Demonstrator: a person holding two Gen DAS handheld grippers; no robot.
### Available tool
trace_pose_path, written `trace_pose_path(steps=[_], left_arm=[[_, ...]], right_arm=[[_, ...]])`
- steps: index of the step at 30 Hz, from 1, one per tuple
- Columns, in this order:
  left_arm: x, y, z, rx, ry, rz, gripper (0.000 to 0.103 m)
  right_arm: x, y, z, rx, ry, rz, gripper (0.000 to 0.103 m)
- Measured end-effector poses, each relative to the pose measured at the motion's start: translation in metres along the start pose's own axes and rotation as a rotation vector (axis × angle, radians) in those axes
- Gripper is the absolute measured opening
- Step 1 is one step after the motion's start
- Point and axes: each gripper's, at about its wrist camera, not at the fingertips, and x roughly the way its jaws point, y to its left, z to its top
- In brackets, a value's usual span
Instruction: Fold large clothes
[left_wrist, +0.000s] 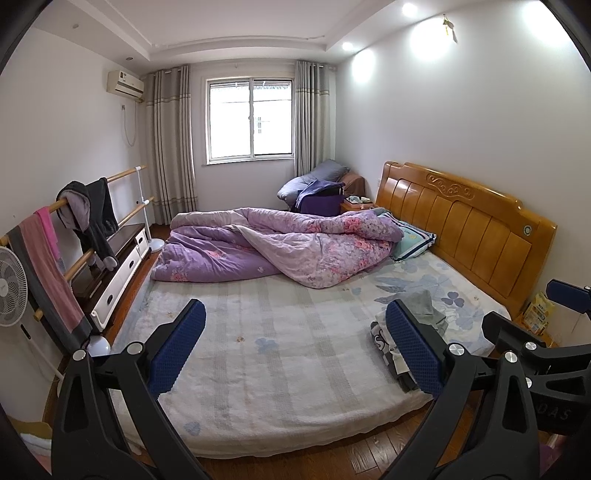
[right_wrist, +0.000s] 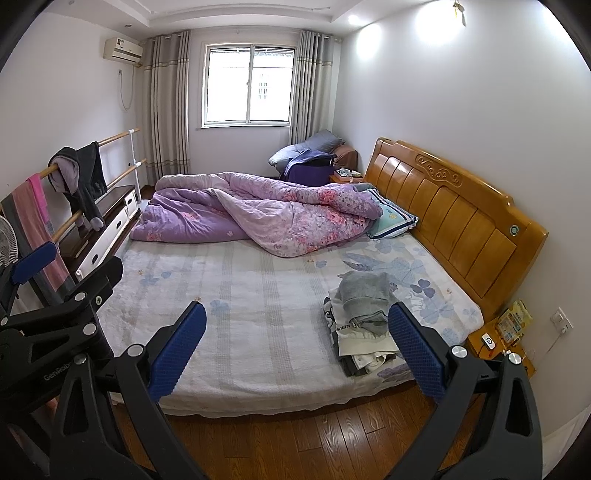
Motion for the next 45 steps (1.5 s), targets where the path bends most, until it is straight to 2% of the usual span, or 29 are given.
trace_pose_path(steps=[45], left_arm=[[0.010, 0.001, 0.004, 0.009, 0.006, -0.007, 0.098]], right_arm=[[0.008, 0.001, 0.001, 0.010, 0.021, -0.001, 0.095]])
